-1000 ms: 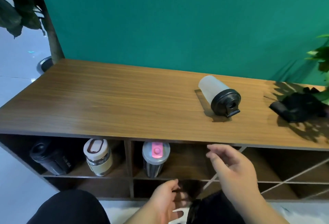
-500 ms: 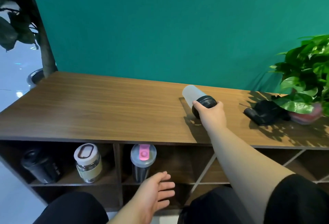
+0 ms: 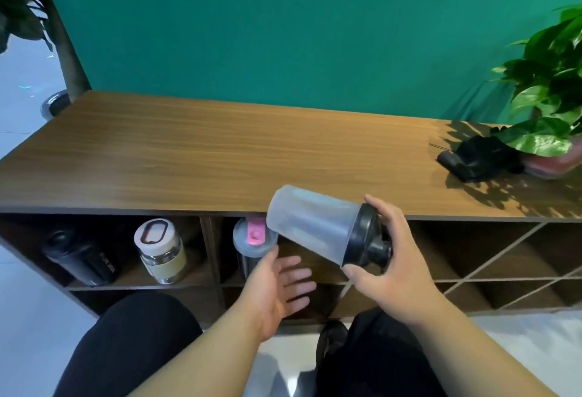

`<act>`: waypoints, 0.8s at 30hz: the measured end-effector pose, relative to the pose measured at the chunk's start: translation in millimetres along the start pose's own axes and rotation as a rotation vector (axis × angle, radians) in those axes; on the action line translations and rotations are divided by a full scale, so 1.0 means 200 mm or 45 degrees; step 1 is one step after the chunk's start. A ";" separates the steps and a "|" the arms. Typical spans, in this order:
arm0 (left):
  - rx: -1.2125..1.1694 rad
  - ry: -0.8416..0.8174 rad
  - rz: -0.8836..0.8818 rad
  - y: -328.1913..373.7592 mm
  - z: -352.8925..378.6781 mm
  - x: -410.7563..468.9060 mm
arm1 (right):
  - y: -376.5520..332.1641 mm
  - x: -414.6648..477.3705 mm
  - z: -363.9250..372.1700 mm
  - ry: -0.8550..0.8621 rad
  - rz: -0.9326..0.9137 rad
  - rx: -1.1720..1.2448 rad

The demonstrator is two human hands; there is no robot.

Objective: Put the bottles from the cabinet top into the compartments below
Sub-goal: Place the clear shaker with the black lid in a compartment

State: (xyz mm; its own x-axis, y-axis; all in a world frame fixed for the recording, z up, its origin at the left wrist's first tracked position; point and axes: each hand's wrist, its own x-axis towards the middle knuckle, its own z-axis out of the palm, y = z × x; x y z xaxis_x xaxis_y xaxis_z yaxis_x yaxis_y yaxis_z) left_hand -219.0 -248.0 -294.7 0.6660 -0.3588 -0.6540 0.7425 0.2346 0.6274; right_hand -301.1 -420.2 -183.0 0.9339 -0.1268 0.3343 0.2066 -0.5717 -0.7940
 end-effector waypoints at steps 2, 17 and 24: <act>-0.035 0.016 0.014 -0.01 0.01 0.00 | 0.00 -0.07 -0.06 -0.174 -0.089 -0.076; -0.355 0.061 -0.184 -0.21 0.08 0.18 | 0.27 -0.10 0.26 -0.048 0.671 0.194; -0.393 0.148 -0.265 -0.32 0.15 0.38 | 0.42 0.07 0.31 -0.190 0.631 -0.093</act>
State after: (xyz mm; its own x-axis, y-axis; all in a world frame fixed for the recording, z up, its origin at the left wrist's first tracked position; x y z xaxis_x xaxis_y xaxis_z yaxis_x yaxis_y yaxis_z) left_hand -217.3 -317.1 -371.8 0.4894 -0.3266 -0.8086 0.8374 0.4347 0.3312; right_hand -253.2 -420.2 -276.1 0.9468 -0.2830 -0.1531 -0.2871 -0.5281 -0.7992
